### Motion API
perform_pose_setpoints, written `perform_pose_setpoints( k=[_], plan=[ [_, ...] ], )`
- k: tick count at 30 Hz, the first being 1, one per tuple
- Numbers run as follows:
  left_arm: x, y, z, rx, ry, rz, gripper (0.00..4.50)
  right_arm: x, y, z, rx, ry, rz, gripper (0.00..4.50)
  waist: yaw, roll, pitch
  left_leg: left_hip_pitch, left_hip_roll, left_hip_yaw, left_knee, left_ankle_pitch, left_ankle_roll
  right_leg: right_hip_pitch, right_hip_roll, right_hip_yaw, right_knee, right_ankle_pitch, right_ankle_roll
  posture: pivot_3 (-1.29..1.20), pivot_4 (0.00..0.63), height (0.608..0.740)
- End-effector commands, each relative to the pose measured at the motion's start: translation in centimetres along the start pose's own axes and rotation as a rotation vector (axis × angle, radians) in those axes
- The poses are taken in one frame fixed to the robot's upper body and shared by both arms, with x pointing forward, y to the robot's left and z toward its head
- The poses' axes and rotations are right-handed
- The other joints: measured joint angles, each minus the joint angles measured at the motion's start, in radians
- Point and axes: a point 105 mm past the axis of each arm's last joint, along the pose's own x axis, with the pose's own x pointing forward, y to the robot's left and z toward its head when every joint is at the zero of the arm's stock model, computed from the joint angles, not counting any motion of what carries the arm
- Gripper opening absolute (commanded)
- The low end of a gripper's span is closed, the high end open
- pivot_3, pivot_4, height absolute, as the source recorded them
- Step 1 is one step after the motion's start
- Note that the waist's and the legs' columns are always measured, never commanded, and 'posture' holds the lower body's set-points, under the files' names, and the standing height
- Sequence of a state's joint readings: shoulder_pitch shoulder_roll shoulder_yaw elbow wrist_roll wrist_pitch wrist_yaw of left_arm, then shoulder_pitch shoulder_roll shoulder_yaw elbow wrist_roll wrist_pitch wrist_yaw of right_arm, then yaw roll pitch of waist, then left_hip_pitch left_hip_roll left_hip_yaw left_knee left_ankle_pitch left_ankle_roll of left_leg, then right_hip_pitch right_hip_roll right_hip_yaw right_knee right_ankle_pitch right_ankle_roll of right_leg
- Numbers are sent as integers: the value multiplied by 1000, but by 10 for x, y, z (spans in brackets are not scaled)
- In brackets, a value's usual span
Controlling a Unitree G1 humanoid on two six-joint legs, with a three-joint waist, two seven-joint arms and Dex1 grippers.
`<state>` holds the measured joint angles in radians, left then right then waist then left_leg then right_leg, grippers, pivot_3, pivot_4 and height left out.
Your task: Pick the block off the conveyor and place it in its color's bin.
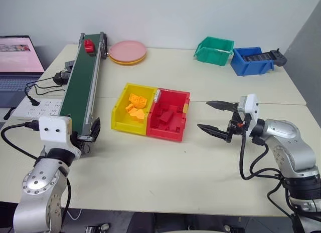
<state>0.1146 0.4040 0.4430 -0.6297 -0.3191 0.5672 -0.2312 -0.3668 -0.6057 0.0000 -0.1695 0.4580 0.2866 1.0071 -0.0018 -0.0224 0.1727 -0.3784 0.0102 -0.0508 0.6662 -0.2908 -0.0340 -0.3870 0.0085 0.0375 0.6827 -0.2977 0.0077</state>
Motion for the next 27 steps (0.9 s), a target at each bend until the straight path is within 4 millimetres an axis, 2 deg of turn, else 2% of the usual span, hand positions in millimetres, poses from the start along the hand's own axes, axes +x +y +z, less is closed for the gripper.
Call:
perform_pose_setpoints(
  k=[1,6,15,27],
  plan=[
    [-6,7,13,-10,-28,36,4465,5,0,11,-46,-39,45,4500,-1,0,0,0,0,0,0,0,0,0,0,0,0,0,0,0,150,740],
    [-9,21,12,-15,0,118,4465,11,3,14,-33,-45,85,4500,-2,0,0,0,0,0,0,0,0,0,0,0,0,0,0,0,150,740],
    [-9,27,15,-28,-15,125,4465,14,11,20,6,-23,173,4500,-2,0,0,0,0,0,0,0,0,0,0,0,0,0,0,0,150,740],
    [-10,44,5,-89,21,194,4465,17,16,27,-27,-21,212,4500,-2,0,0,0,0,0,0,0,0,0,0,0,0,0,0,0,150,740]
  ],
)
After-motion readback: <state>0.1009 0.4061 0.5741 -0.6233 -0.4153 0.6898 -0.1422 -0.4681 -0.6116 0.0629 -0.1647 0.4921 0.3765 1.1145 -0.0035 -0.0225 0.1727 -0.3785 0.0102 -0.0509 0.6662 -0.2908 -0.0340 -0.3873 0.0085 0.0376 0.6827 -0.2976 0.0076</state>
